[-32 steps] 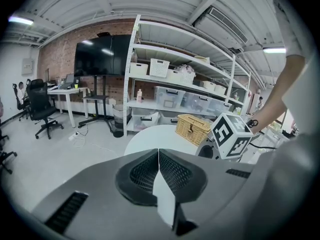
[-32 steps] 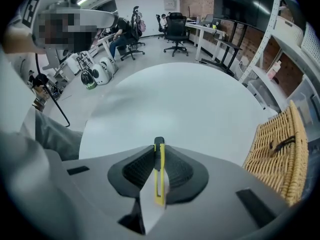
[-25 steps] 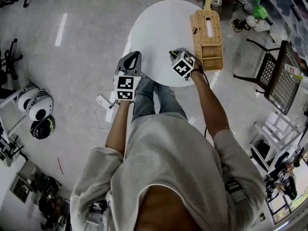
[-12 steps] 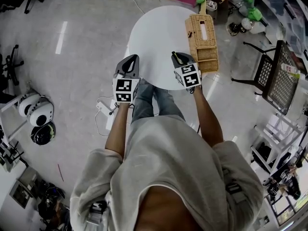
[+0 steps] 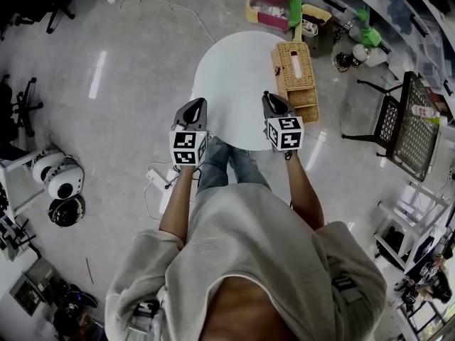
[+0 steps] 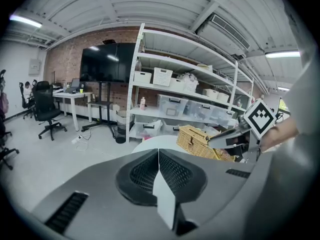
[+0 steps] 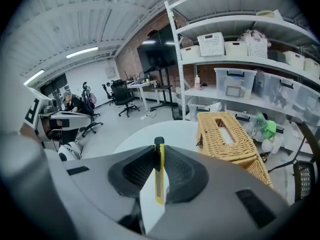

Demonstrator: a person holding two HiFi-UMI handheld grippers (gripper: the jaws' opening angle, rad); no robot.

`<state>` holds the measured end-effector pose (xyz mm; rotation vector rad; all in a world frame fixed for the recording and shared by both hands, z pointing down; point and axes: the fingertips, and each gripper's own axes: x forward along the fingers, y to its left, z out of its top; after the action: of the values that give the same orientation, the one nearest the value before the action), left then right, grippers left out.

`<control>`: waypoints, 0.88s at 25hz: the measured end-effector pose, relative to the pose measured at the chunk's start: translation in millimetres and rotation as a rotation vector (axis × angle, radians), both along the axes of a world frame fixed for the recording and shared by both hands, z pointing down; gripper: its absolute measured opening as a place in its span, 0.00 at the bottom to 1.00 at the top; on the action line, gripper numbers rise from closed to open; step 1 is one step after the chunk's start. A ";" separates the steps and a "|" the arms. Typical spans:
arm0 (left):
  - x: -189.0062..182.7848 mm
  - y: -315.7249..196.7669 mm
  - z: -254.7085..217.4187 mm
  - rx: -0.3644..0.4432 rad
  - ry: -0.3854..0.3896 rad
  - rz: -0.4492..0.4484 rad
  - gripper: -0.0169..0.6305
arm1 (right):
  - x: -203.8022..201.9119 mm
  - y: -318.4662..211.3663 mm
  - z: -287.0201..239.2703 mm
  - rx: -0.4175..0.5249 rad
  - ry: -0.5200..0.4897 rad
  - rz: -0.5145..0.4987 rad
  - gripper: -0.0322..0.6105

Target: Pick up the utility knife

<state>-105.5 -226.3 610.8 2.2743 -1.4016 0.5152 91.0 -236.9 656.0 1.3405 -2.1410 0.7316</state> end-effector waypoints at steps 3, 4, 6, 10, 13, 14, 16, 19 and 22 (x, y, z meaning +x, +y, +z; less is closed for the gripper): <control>2.1 -7.7 -13.0 0.032 0.003 0.003 0.06 | -1.6 -10.0 -23.6 0.062 -0.011 0.014 0.17; 1.7 -11.1 -18.6 0.045 0.002 0.005 0.06 | -3.3 -13.8 -32.1 0.085 -0.014 0.015 0.17; 0.6 -18.8 -31.7 0.076 0.002 0.003 0.06 | -5.1 -21.5 -50.3 0.131 -0.019 0.018 0.17; 0.2 -36.1 -63.3 0.149 0.003 -0.004 0.06 | -3.6 -36.9 -88.2 0.221 -0.023 0.025 0.17; 4.0 -50.4 -87.1 0.203 -0.004 0.001 0.06 | 1.8 -49.2 -113.7 0.280 -0.013 0.019 0.17; 5.6 -57.7 -94.3 0.221 -0.006 0.002 0.06 | 4.4 -55.5 -121.1 0.298 -0.008 0.019 0.17; 8.5 -72.9 -106.9 0.253 -0.007 0.003 0.06 | 10.1 -68.4 -133.9 0.332 0.001 0.023 0.17; 10.6 -84.6 -120.4 0.278 -0.007 0.008 0.06 | 15.2 -77.3 -148.5 0.366 0.007 0.032 0.17; 8.8 -91.0 -131.3 0.298 -0.010 0.014 0.06 | 15.3 -83.0 -162.8 0.396 0.007 0.040 0.17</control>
<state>-96.7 -317.2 479.5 2.5163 -1.5562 0.3402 106.3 -319.8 493.1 1.5802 -2.3417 0.3231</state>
